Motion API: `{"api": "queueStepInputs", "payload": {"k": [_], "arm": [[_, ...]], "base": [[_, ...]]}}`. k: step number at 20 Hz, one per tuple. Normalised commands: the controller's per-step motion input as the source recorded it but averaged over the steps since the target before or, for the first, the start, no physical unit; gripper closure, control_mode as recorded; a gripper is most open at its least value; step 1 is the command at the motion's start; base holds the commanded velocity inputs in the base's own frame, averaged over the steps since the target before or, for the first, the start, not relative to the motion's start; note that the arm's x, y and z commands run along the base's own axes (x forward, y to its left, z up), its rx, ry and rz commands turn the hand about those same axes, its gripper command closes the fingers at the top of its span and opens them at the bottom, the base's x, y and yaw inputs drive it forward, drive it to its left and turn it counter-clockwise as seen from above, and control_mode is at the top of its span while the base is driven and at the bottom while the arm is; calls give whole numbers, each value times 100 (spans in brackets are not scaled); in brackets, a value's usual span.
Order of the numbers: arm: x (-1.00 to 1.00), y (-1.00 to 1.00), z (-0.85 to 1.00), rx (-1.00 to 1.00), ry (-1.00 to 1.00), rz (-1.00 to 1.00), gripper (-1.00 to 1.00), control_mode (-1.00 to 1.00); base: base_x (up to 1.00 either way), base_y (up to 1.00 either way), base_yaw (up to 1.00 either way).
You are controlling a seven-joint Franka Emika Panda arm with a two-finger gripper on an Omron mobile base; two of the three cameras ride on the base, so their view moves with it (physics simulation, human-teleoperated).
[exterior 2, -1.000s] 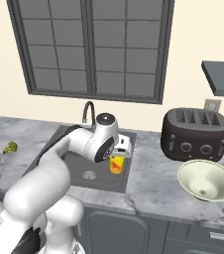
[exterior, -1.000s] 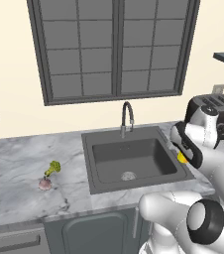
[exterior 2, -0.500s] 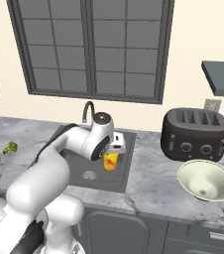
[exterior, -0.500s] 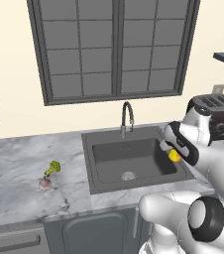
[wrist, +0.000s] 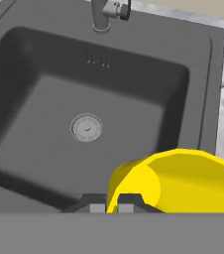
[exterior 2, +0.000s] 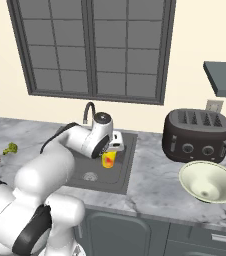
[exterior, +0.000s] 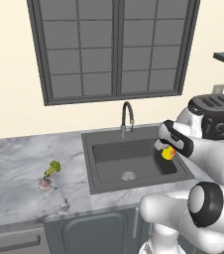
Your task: Remove the garlic and broccoli from the sink. Then move the bowl and cup from the counter to the sink for washing.
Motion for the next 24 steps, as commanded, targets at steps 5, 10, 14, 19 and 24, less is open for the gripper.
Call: {"api": "queueStepInputs", "payload": {"k": [5, 10, 14, 19, 24], "arm": [[22, 14, -18, 0, 0, 4, 100, -100], [18, 5, -22, 0, 0, 0, 100, -100], [17, 4, -22, 0, 0, 0, 100, -100], [13, 4, -21, 0, 0, 0, 100, -100], [15, 7, -21, 0, 0, 0, 100, -100]], "base": [[0, 0, 0], [0, 0, 0], [0, 0, 0], [0, 0, 0], [0, 0, 0]]}}
